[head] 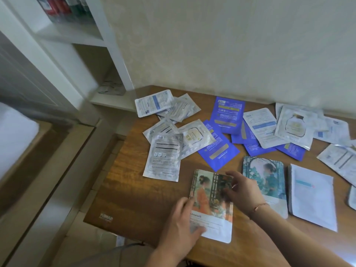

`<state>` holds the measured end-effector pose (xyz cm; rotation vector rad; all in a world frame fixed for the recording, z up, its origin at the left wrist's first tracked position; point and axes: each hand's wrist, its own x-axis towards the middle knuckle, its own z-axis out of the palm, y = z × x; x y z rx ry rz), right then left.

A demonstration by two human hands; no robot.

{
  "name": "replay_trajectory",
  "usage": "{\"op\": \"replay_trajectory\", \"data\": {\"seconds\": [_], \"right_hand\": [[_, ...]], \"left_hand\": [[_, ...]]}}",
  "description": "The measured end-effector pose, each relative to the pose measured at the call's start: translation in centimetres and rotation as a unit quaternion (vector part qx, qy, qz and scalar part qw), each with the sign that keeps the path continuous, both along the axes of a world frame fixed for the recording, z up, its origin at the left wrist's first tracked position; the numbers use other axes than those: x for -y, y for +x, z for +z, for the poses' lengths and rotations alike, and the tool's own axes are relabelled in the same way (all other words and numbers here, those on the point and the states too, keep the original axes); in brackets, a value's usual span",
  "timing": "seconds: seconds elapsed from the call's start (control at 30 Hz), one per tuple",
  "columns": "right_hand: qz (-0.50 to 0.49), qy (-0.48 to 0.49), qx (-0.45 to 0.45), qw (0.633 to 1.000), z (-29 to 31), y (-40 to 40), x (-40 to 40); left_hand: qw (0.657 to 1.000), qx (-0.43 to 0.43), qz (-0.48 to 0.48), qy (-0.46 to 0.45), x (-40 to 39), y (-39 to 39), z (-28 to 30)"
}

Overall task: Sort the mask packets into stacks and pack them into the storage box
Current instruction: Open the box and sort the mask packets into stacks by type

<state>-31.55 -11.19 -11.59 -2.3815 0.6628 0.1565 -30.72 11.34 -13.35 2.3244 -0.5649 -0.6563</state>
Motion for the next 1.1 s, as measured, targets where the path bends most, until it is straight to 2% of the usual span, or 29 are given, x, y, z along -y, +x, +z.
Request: {"op": "replay_trajectory", "data": {"seconds": [0.13,0.2,0.23,0.33,0.47,0.53,0.57,0.6,0.67,0.73,0.77,0.8,0.83,0.87,0.9,0.93,0.97,1.0,1.03,1.07,1.1], "right_hand": [[0.112,-0.143,0.1,0.978,-0.7,-0.3,0.1],[0.189,-0.208,0.097,0.955,-1.1,-0.3,-0.2],[0.218,-0.226,0.089,0.945,-1.2,-0.2,-0.3],[0.252,-0.23,0.047,0.939,-2.1,-0.2,-0.7],[0.25,-0.233,0.046,0.938,-2.6,-0.6,-0.8],[0.252,-0.246,0.054,0.934,-3.5,-1.2,-0.9],[0.252,-0.245,0.05,0.935,-3.9,-1.4,-0.9],[0.256,-0.234,0.049,0.937,-4.4,-1.5,-0.9],[0.254,-0.226,0.075,0.937,-5.7,-1.9,-0.9],[0.263,-0.266,0.115,0.92,-6.7,-2.1,-0.5],[0.271,-0.302,0.152,0.901,-7.8,-1.9,-0.3],[0.267,-0.334,0.2,0.881,-8.5,-1.4,-0.2],[0.266,-0.31,0.184,0.894,-7.5,-0.8,-0.5],[0.244,-0.261,0.226,0.906,-7.2,0.2,-0.5],[0.22,-0.251,0.314,0.889,-7.4,1.6,0.0],[0.198,-0.252,0.398,0.859,-7.0,3.0,0.2],[0.211,-0.227,0.359,0.88,-5.0,4.0,0.7],[0.223,-0.237,0.263,0.908,-3.2,4.8,1.4],[0.269,-0.27,0.243,0.892,-2.8,5.9,3.1],[0.291,-0.3,0.303,0.857,-2.2,7.9,4.8],[0.327,-0.315,0.282,0.846,-1.4,9.4,5.9]], "left_hand": [[0.991,0.055,-0.055,0.11,0.3,-0.2,-0.6],[0.98,0.117,-0.084,0.136,0.5,-0.4,-1.2],[0.979,0.118,-0.085,0.139,0.6,-0.4,-1.5],[0.976,0.164,-0.085,0.113,0.1,-0.4,-3.0],[0.981,0.142,-0.045,0.123,0.3,-0.7,-2.8],[0.994,0.097,0.015,0.038,0.2,-0.8,-3.4],[0.993,0.111,0.035,0.007,0.7,-0.6,-4.4],[0.985,0.165,0.04,0.033,1.6,-0.6,-4.7],[0.958,0.232,-0.034,0.165,3.9,-1.6,-6.5],[0.934,0.285,-0.025,0.212,8.4,-0.8,-8.6],[0.927,0.309,0.003,0.213,9.7,0.2,-7.8],[0.928,0.313,0.023,0.199,9.8,1.3,-6.0],[0.943,0.281,0.04,0.175,9.2,2.3,-4.0],[0.946,0.305,0.066,0.089,7.9,3.8,-3.2],[0.91,0.391,0.138,0.001,8.8,5.5,-3.1],[0.9,0.404,0.164,-0.03,8.7,7.4,-2.5],[0.911,0.383,0.153,-0.012,8.8,9.8,-2.3],[0.926,0.35,0.14,0.022,9.3,12.3,-1.8],[0.939,0.314,0.129,0.061,10.1,14.6,-1.7],[0.946,0.278,0.125,0.115,10.4,17.0,-1.9],[0.949,0.242,0.122,0.16,10.4,19.0,-1.9]]}}
